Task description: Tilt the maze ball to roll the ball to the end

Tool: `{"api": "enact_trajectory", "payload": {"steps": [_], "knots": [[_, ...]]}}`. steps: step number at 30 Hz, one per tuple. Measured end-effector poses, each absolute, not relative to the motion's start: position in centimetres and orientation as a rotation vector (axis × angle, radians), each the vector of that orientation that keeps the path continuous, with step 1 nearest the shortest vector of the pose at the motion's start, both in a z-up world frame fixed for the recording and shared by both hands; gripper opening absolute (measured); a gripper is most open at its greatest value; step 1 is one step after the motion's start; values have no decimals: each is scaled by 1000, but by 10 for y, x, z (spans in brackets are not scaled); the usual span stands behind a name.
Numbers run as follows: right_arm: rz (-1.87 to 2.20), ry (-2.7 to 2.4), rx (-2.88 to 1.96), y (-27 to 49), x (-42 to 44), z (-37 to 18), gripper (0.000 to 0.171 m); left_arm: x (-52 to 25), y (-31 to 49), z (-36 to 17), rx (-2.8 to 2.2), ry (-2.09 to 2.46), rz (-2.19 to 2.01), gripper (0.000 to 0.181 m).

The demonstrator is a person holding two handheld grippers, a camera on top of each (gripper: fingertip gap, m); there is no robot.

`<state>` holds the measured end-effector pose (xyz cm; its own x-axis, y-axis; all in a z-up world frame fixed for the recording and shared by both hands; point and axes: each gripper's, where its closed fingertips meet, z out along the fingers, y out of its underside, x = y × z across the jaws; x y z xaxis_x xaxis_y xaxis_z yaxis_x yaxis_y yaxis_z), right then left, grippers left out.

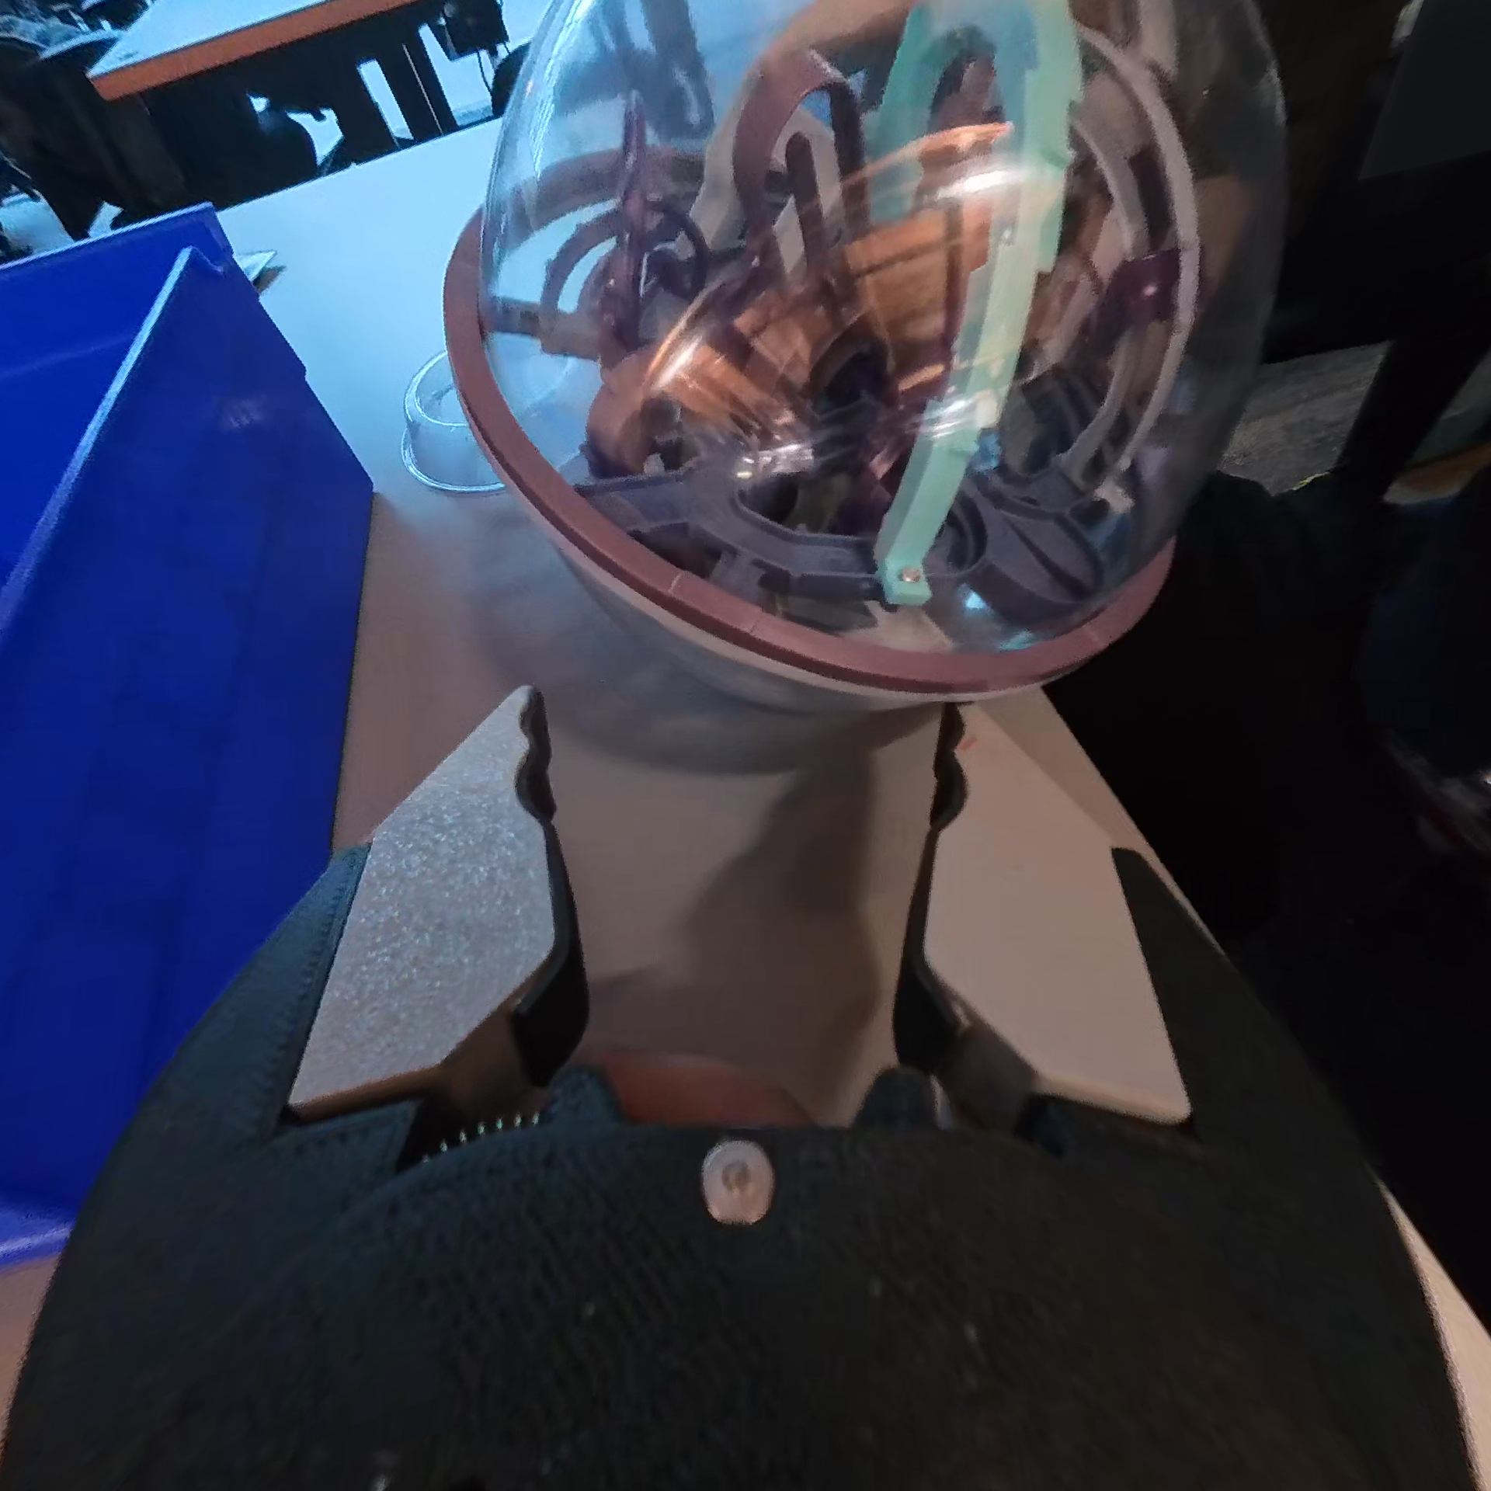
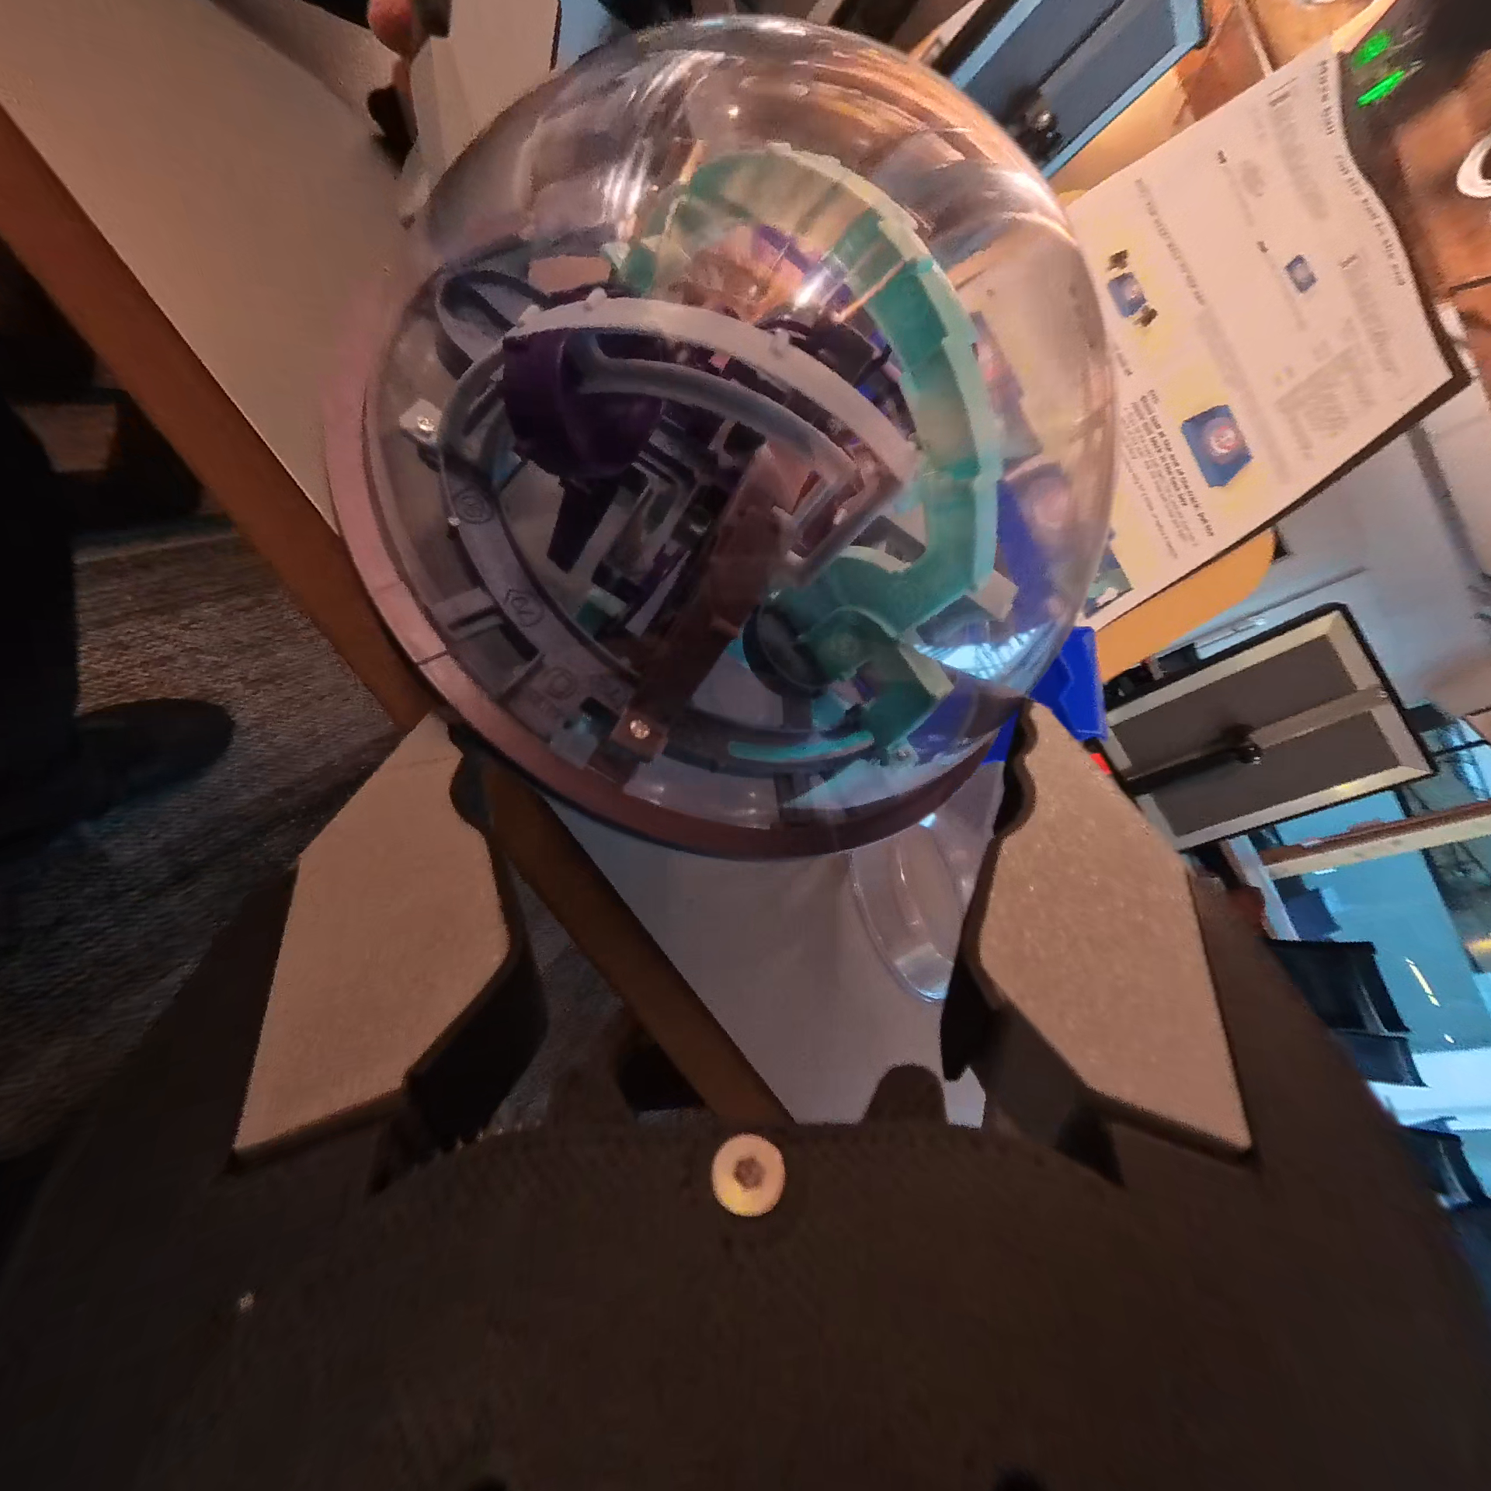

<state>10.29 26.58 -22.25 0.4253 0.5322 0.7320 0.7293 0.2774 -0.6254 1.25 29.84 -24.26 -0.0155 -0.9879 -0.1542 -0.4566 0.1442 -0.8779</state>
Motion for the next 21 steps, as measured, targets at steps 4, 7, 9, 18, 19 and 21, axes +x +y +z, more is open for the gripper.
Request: {"api": "enact_trajectory", "payload": {"steps": [4,7,9,18,19,21], "knots": [[-210,-1176,-1365,268,103,-224,125,13,299,-244,-1441,1603,-816,89],[-200,-1164,-1374,270,102,-226,124,13,298,-244,-1436,1607,-813,89],[-193,-1162,-1380,270,102,-226,124,13,298,-244,-1440,1607,-811,89],[-174,-1149,-1378,270,102,-226,123,14,298,-246,-1444,1616,-804,89],[-169,-1146,-1378,270,101,-226,123,14,298,-246,-1442,1618,-803,89],[-161,-1138,-1383,270,101,-227,122,14,297,-246,-1440,1620,-801,89]]}}
